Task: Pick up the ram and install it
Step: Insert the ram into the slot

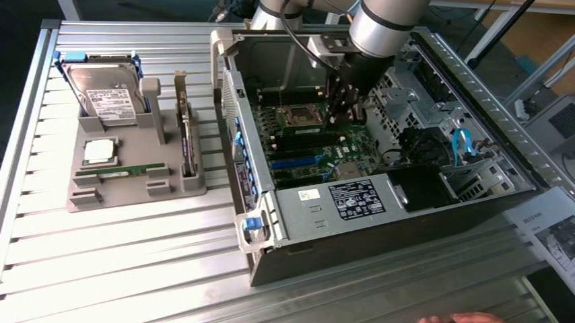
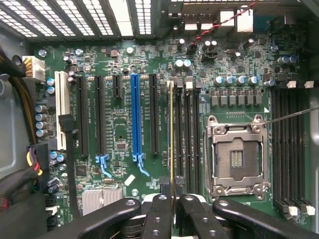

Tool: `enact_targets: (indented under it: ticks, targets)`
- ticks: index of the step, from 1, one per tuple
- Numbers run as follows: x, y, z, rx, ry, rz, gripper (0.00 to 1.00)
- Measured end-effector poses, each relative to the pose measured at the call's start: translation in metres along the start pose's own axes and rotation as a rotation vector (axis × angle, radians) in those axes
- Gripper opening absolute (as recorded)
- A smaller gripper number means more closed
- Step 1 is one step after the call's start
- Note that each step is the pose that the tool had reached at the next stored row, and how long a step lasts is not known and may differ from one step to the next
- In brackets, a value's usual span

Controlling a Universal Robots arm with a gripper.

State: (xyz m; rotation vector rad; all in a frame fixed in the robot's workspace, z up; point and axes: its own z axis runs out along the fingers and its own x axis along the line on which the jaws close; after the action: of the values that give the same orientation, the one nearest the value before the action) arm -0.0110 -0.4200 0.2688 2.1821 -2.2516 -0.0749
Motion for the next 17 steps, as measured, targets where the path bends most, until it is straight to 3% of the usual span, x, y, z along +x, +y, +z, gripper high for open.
enact_targets:
  ticks: [10,17]
  targets:
    - [-0.0039,0.0,0.0019,0.0,-0.0001,0.0,0.12]
    - [-0.0037,-0.0002,0.0093,0.0,0.0001,0.0,0.12]
